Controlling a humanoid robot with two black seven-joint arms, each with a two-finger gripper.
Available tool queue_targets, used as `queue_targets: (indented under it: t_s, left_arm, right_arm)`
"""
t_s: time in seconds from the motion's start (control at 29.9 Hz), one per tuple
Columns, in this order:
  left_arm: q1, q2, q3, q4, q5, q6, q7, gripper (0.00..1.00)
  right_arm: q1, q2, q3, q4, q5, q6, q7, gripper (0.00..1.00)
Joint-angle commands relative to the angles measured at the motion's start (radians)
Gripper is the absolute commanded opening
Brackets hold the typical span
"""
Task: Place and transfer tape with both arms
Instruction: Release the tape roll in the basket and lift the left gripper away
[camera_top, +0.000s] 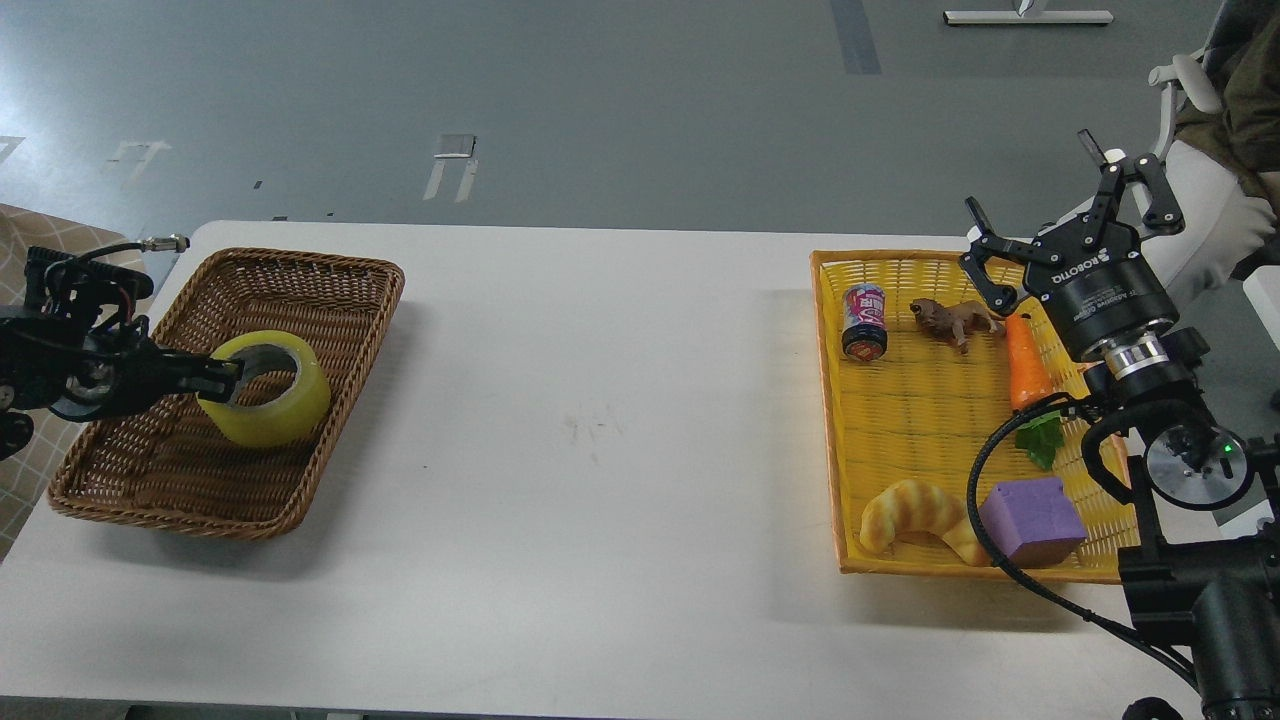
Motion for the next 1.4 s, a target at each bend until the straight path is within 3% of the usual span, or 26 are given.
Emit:
queue_targets:
  t_s: [0.0,0.37,0.4,0.43,0.47,0.74,0.9,1.14,1.37]
  left_arm:
    - [0.02,-0.005,0.001,0.022,-0.002,0.015,0.0,0.0]
    - [0.03,-0.035,-0.001,0.065,-0.005,0.032,0.007,0.0]
    - [0.029,-0.035,-0.001,0.065,-0.008,0.032,0.007,0.09]
    - [0.029,-0.032,-0.001,0.065,-0.012,0.032,0.007,0.3]
    - [0.03,-0.028,-0.001,0.061,-0.026,0.035,0.007,0.67]
    - [0.023,-0.005,-0.005,0.041,-0.097,0.034,0.0,0.79]
    - [-0.003,0.026,-0.021,0.01,-0.103,0.035,-0.001,0.79]
    - [-0.224,0.017,-0.062,-0.048,-0.358,0.027,-0.01,0.81]
    - [-0.328,-0.09,-0.094,-0.05,-0.821,0.018,-0.016,0.97]
  right_arm:
    - [-0.002,0.0,0.0,0.0,0.0,0.0,0.0,1.0]
    - [-0.006,0.002,0.0,0.0,0.0,0.0,0.0,1.0]
    - [-0.006,0.002,0.0,0.0,0.0,0.0,0.0,1.0]
    - [-0.006,0.002,0.0,0.0,0.0,0.0,0.0,1.0]
    - [-0.006,0.002,0.0,0.0,0.0,0.0,0.0,1.0]
    - [-0.006,0.0,0.002,0.001,0.0,0.0,0.0,1.0]
    - [-0.006,0.002,0.002,0.003,0.0,0.0,0.0,1.0]
    - [0.0,0.0,0.0,0.003,0.0,0.0,-0.002,1.0]
    - [0.008,-0.003,0.0,0.012,0.0,0.0,-0.003,1.0]
